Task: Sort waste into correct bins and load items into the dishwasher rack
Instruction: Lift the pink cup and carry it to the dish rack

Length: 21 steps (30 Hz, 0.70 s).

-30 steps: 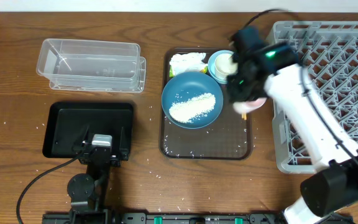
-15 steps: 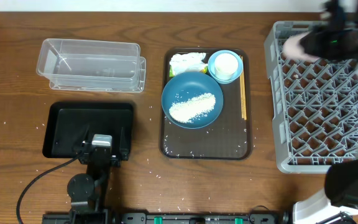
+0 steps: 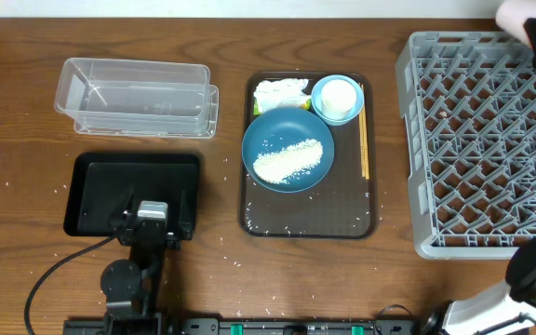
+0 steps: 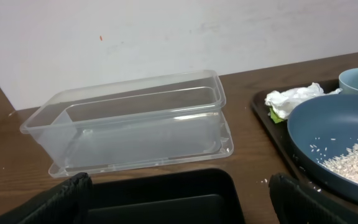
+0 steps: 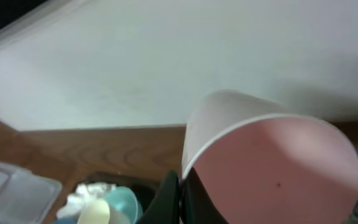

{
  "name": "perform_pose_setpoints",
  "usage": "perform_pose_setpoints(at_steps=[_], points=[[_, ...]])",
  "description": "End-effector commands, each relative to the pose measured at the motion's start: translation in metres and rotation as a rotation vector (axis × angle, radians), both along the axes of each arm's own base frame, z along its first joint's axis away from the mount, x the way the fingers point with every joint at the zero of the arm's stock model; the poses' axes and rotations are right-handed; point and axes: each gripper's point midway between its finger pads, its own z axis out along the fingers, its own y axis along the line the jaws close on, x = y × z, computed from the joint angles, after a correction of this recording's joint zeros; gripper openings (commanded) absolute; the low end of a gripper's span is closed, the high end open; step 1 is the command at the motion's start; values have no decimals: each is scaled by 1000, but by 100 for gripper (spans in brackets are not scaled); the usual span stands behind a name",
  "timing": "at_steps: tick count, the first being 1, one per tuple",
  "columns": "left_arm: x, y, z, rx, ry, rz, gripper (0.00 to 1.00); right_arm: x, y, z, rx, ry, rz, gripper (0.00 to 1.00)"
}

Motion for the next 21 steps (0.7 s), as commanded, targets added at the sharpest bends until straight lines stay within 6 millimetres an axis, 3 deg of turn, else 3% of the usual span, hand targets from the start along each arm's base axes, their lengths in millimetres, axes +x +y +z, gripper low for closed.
perform_pose_setpoints(at_steps=[1,5,10,15,21], points=[[-1,-2,-16,4,49,-13,93,6,12,-28,159,15,139,1],[-1,-2,-16,4,49,-13,93,23,12,-47,289,-4,231,1],[-1,-2,-16,4,49,-13,93,38,-6,-82,414,57,188,1],[-1,-2,-16,4,49,-13,93,41,-16,-115,471,118,164,1],[-1,-2,-16,4,49,-13,93,36,-12,-128,505,147,209,1]])
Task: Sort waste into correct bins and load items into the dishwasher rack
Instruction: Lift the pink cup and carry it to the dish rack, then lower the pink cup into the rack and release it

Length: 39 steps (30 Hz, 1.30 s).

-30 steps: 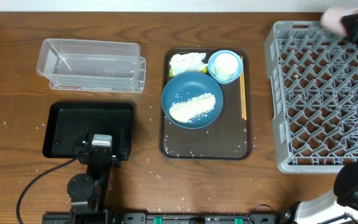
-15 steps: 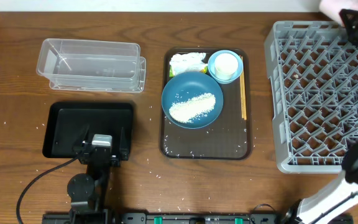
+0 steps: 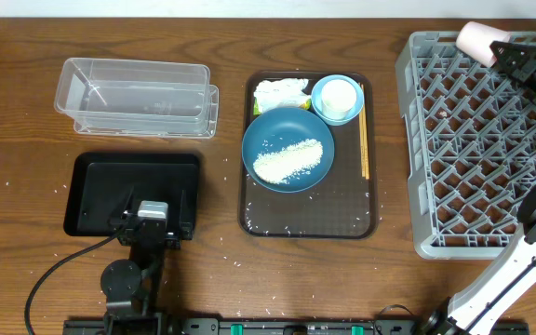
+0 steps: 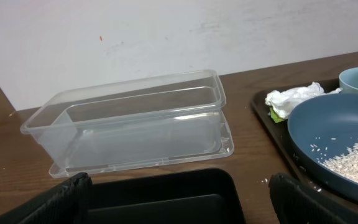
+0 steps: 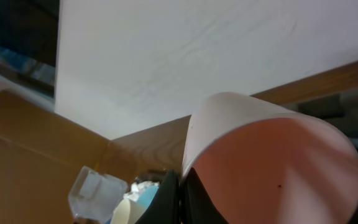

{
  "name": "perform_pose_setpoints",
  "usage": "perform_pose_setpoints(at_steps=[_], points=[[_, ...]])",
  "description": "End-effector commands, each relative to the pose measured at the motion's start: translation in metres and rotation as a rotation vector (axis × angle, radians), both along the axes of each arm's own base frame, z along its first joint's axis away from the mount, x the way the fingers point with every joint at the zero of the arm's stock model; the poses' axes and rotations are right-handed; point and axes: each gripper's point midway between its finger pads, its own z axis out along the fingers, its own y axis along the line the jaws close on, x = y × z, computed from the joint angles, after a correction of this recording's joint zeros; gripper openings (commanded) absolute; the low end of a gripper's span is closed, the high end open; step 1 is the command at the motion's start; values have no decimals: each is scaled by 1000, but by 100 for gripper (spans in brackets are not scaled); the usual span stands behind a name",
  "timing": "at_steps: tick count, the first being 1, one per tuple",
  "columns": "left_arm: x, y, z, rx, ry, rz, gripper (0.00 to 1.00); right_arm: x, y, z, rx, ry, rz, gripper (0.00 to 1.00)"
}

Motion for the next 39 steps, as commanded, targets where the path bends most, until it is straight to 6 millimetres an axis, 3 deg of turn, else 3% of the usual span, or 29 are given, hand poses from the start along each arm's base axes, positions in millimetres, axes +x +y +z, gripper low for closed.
perform_pose_setpoints(at_steps=[1,6,15,26,39], points=[[-1,-2,-16,1,49,-13,93,-6,8,-8,49,24,61,1],[-1,-2,-16,1,49,-13,93,-6,20,-17,70,41,103,1],[-1,-2,-16,1,49,-13,93,-8,7,-41,112,98,77,1],[-1,-2,-16,1,49,-13,93,-20,-24,-35,121,84,35,1],[-1,-2,-16,1,49,-13,93,-24,-30,-38,147,116,24,1]])
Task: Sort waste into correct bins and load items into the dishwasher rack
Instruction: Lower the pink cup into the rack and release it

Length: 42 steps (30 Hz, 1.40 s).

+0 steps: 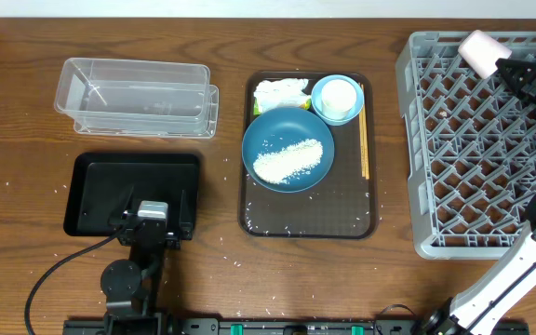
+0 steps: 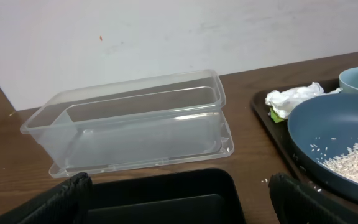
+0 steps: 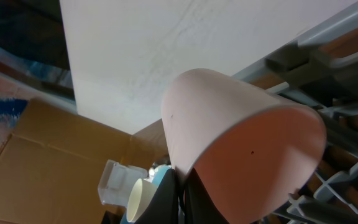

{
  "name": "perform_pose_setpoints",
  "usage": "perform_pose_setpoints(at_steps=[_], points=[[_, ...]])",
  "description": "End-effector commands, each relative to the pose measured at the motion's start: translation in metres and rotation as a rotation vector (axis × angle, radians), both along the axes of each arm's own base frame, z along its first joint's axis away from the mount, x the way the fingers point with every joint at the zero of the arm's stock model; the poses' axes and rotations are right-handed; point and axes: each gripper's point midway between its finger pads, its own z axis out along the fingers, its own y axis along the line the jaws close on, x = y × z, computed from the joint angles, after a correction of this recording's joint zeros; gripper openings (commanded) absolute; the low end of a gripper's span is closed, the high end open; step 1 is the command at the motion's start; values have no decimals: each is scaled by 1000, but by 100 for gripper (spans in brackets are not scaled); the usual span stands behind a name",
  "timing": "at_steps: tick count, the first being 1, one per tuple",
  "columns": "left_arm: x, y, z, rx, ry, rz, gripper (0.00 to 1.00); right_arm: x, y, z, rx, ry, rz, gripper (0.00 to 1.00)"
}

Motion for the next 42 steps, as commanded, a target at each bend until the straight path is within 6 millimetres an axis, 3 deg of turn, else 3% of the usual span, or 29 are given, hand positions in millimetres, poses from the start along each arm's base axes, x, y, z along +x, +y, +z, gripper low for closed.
perform_pose_setpoints(at_steps=[1,5,9,15,20,26,30,32,36,38,42], points=[[-1,-2,-16,1,49,-13,93,-4,-7,-9,28,27,-8,1],[-1,-2,-16,1,49,-13,93,-5,-11,-11,42,56,-27,1],[-1,-2,-16,1,49,-13,93,-8,-24,-26,68,186,-125,16],[-1,-2,-16,1,49,-13,93,-33,-47,-43,-68,381,-290,19],[-1,-2,-16,1,49,-13,93,-61,-67,-17,-218,476,-418,22],[-1,-2,-16,1,49,-13,93,-86,-78,41,-345,479,-558,25],[-1,-2,-16,1,49,-13,93,-87,-54,90,-359,367,-524,27],[-1,-2,-16,1,49,-13,93,-86,-27,110,-322,302,-440,39],[-1,-2,-16,1,49,-13,93,-75,36,133,-283,174,-224,48],[-1,-2,-16,1,49,-13,93,-71,71,127,-325,165,-134,57],[-1,-2,-16,1,49,-13,93,-69,127,73,-577,380,-126,59]])
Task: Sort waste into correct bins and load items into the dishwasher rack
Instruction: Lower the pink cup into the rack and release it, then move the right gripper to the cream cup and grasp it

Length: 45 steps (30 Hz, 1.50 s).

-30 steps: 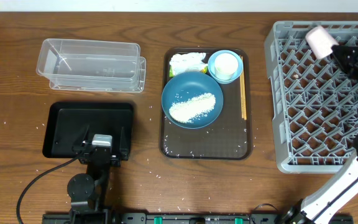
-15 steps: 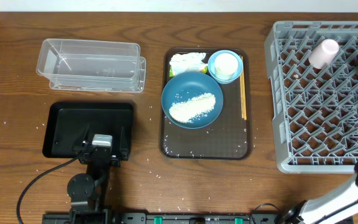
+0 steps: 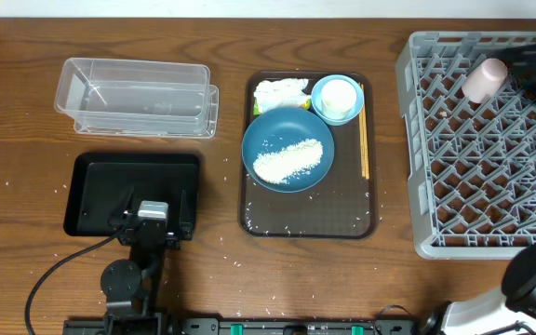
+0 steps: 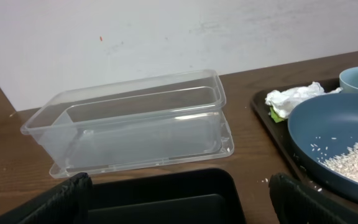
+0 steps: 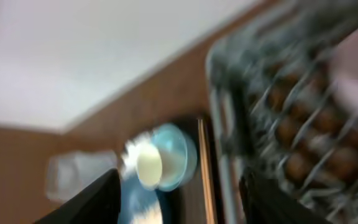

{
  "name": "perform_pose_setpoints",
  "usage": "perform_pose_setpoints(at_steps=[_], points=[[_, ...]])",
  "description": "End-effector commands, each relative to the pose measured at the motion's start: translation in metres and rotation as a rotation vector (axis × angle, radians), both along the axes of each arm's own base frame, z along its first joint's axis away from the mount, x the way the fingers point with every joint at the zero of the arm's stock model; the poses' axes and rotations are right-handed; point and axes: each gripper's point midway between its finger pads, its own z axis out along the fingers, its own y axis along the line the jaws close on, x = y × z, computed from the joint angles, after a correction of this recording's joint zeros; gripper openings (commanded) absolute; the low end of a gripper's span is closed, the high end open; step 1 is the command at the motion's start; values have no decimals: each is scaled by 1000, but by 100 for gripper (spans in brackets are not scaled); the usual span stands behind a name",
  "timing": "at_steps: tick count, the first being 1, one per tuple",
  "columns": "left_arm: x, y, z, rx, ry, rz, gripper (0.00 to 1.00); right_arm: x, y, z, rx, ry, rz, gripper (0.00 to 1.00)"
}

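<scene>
A pink cup (image 3: 484, 80) rests on its side in the grey dishwasher rack (image 3: 415, 140), near the back; in the right wrist view it is a pink blur (image 5: 356, 68). My right gripper is just right of the cup, open and empty (image 5: 179, 202). The dark tray (image 3: 249, 209) holds a blue plate with rice (image 3: 288, 149), a blue bowl with a white cup in it (image 3: 337, 98), a crumpled napkin (image 3: 279, 91) and chopsticks (image 3: 363, 130). My left gripper (image 4: 179, 208) hangs open over the black bin (image 3: 91, 186).
A clear plastic container (image 3: 138, 96) stands at the back left, behind the black bin. Rice grains are scattered on the wooden table (image 3: 26, 140). The rack fills the right side of the table.
My right gripper was shut on the pink cup at the rack's back edge. Now the cup lies in the rack and the gripper is open beside it. The left arm has not moved.
My right gripper held the pink cup beyond the rack's far right corner, then over the rack's back edge, then lower against the rack. The cup now lies in the rack, let go. The left gripper stayed open over the black bin throughout.
</scene>
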Motion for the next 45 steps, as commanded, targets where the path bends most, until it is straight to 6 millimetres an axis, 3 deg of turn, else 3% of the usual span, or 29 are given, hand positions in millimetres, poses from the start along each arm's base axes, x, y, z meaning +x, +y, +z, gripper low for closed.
perform_pose_setpoints(at_steps=[1,3,6,10,12,14,17,26,29,35,37,41,45], points=[[-1,-2,-16,-2,49,-13,93,4,49,-35,-298,121,42,58],[-1,-2,-16,-2,49,-13,93,4,74,-47,-449,168,38,58],[-1,-2,-16,-2,49,-13,93,7,117,-49,-584,155,32,61],[-1,-2,-16,-2,49,-13,93,13,190,-48,-664,52,108,44],[-1,-2,-16,-2,49,-13,93,12,220,-55,-672,29,161,53],[-1,-2,-16,-2,49,-13,93,8,240,-67,-664,50,214,61],[-1,-2,-16,-2,49,-13,93,0,262,-81,-601,128,303,64],[-1,-2,-16,-2,49,-13,93,15,255,-70,-654,288,408,70],[-1,-2,-16,-2,49,-13,93,26,253,-72,-672,295,396,65],[-1,-2,-16,-2,49,-13,93,37,259,-104,-677,327,381,67],[-1,-2,-16,-2,49,-13,93,40,252,-115,-699,362,330,59],[-1,-2,-16,-2,49,-13,93,46,245,-136,-741,396,290,56],[-1,-2,-16,-2,49,-13,93,45,248,-149,-744,415,298,47]])
